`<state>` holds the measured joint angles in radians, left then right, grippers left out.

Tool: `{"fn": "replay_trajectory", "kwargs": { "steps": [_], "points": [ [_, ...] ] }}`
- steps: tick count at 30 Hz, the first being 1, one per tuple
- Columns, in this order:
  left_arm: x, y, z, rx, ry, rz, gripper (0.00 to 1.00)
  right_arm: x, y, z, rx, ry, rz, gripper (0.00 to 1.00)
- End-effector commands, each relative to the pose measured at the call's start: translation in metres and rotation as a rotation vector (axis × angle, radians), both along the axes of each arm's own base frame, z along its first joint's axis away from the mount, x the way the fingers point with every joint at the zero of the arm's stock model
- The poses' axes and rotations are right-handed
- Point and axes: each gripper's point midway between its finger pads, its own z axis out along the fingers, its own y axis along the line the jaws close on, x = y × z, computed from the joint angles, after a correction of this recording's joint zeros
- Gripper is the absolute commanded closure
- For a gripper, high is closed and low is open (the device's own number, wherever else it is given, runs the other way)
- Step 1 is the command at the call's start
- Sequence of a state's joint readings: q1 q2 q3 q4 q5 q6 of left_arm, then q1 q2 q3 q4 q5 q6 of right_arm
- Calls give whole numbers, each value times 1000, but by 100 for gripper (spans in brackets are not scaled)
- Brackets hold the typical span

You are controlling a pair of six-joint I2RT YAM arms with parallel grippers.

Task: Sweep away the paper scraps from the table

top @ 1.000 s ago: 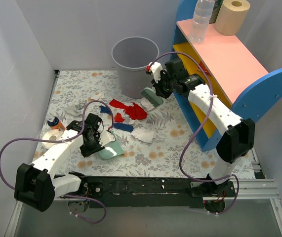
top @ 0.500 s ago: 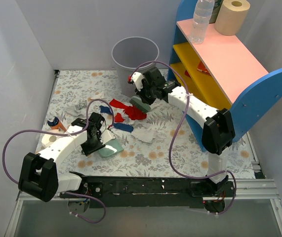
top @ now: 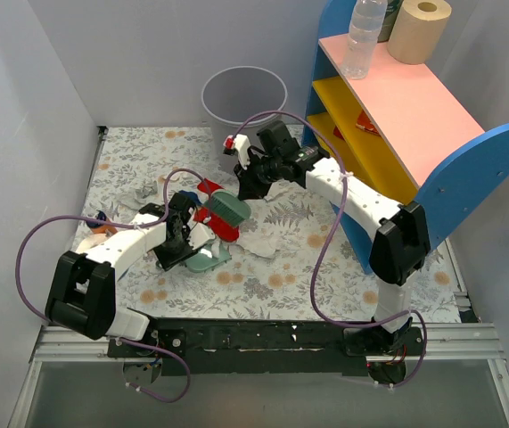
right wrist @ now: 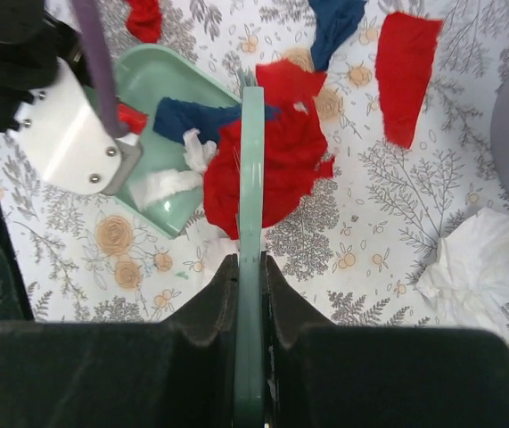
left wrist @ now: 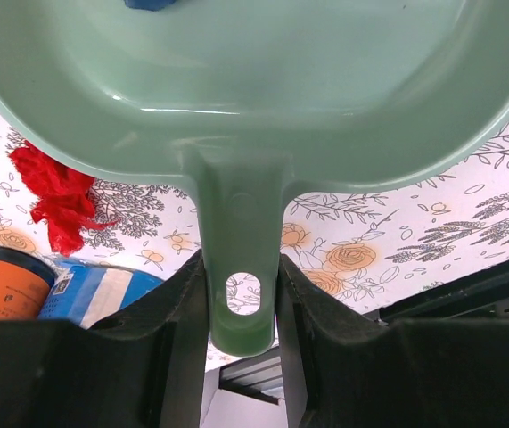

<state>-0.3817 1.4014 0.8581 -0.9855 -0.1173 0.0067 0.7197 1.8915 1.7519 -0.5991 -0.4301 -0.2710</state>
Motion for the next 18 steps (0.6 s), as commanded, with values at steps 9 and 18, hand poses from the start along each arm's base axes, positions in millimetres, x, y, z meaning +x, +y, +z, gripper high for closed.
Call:
{"fn": "replay_trajectory", "kwargs": {
  "steps": [9,18],
  "points": [
    [-14,7,30,-7,-47,32,100,44,-32,57,-6,-238,-147,99],
    [-23,19,14,58,-9,-12,100,36,-1,-17,-96,-142,-109,99]
  ]
}}
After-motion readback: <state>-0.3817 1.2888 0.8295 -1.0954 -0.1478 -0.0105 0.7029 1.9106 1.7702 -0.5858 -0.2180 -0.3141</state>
